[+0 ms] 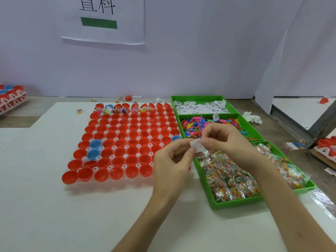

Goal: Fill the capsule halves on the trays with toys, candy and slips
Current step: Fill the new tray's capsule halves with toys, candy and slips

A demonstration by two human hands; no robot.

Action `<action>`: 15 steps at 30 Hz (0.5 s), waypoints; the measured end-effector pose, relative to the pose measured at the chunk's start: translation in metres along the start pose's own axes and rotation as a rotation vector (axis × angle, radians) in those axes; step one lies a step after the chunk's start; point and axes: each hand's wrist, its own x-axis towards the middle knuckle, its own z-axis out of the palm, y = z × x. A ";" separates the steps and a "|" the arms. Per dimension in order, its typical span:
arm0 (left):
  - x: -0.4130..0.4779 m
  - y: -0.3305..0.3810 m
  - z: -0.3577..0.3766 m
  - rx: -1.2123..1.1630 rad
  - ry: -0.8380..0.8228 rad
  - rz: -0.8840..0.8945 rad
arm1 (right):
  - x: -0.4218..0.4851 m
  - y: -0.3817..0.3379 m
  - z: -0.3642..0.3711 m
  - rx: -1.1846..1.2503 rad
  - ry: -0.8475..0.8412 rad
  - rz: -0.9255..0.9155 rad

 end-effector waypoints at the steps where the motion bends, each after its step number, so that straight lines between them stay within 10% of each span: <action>1: 0.000 -0.001 0.000 0.004 0.007 -0.005 | 0.002 0.000 -0.003 -0.020 0.058 0.018; 5: -0.001 -0.001 0.001 0.020 0.024 0.009 | 0.022 0.006 -0.022 -0.462 0.344 0.129; 15: -0.001 -0.002 0.000 0.032 0.038 0.069 | 0.053 0.041 -0.026 -0.864 0.220 0.458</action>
